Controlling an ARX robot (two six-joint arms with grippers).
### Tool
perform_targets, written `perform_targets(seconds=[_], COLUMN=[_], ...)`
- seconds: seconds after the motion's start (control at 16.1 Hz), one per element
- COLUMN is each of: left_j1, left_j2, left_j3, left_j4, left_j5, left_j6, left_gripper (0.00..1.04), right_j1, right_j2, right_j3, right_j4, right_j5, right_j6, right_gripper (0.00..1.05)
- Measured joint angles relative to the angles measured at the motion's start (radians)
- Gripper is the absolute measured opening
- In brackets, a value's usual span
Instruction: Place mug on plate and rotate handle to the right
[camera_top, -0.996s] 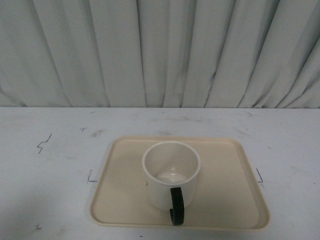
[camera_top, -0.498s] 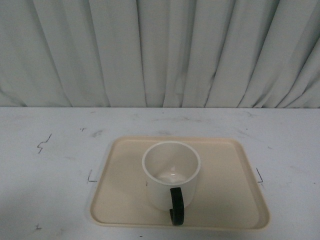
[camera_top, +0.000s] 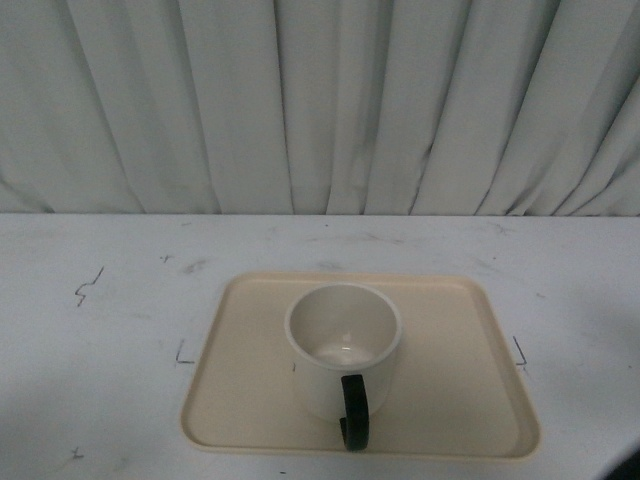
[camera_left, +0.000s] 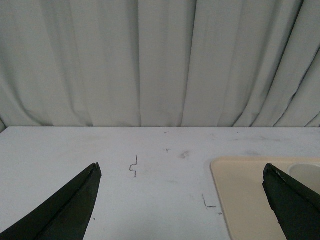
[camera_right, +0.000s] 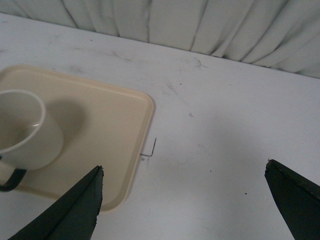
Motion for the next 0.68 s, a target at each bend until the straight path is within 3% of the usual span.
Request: perform_targets(seconds=[0.12,0.31,0.44,0.68], left_j1=[0.000,0.000,0.000,0.000], left_j2=[0.000,0.000,0.000,0.000], left_j3=[0.000,0.000,0.000,0.000], left_j4=[0.000,0.000,0.000,0.000], left_j5=[0.000,0.000,0.000,0.000], left_j6=[0.000,0.000,0.000,0.000], left_gripper=[0.98,0.98,0.98,0.98], right_j1=[0.027,0.136,0.213,0.336], right_j2=[0.271,0.570,0.705,0.903], right_j3=[0.211,0.474,0.592,0.750], right_j4=[-0.067,-0.187,-0.246,-0.345], right_j5=[0.046,0.004,-0.015,0.056], right_j6=[0.050,0.187,0.261,0.381], right_gripper=[0.98,0.98,0.98,0.98])
